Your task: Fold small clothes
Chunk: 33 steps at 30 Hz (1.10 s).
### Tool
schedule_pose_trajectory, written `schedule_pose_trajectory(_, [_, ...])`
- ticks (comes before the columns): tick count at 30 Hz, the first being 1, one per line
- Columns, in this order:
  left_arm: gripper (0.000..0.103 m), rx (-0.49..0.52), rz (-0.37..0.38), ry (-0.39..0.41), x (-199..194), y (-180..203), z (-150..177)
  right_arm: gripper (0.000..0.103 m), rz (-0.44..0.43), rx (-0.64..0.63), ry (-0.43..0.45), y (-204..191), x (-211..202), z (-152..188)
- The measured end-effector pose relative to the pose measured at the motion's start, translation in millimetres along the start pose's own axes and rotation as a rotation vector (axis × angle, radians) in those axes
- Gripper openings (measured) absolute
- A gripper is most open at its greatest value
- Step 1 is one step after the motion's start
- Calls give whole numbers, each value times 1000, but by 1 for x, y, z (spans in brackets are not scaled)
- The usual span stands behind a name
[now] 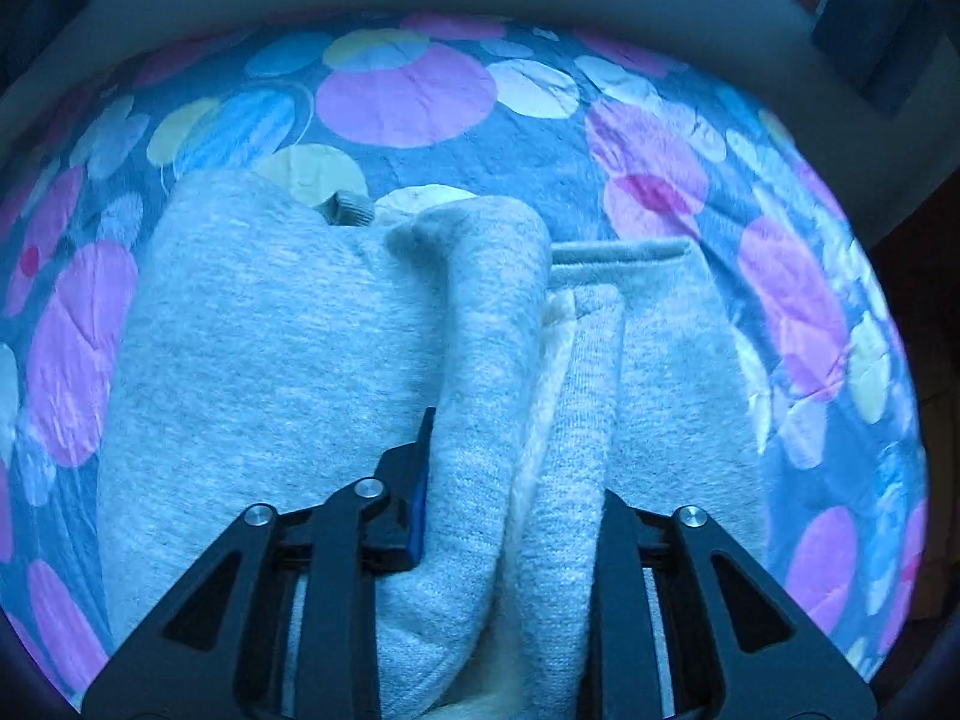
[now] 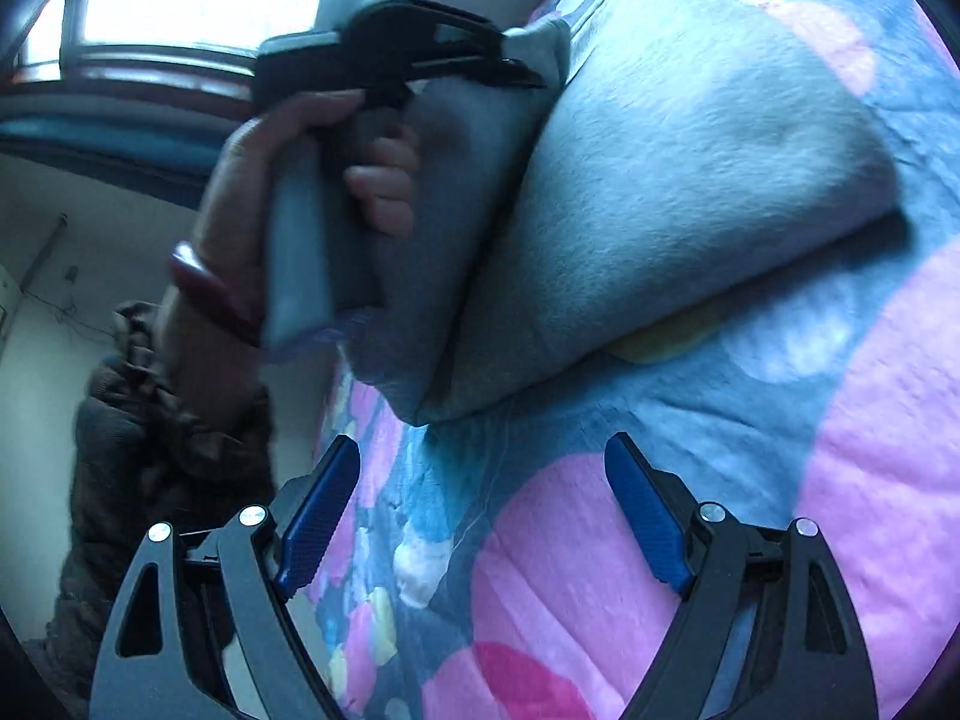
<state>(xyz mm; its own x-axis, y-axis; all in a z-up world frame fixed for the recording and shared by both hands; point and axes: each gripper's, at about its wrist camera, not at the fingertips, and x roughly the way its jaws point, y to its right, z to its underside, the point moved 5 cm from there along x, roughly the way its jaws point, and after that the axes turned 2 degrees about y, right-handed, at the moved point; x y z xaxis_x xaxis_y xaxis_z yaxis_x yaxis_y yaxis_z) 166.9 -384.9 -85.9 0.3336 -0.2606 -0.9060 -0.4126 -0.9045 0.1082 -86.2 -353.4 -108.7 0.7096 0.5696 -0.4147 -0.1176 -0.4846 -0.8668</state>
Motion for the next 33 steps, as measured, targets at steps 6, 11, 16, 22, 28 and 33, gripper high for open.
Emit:
schedule_pose_trajectory(6, [67,69,132,67,-30,48,7,83,-41,38,10,6,-17,-2])
schedule_pose_trajectory(11, [73,44,392,62,-75,75,19,83,-15,33,19,0,-23,1])
schedule_pose_trajectory(16, [82,114,495,223,-143,44,34,83,-24,40,43,-7,-44,0])
schedule_pose_trajectory(22, [91,100,448,390,-177,-63,69,83,-67,80,73,-22,-46,-20])
schedule_pose_trajectory(28, [92,86,297,391,-152,-149,137,83,-25,99,24,-41,-11,-61])
schedule_pose_trajectory(33, [92,72,231,297,-105,-173,175,83,20,181,-35,-44,22,-104])
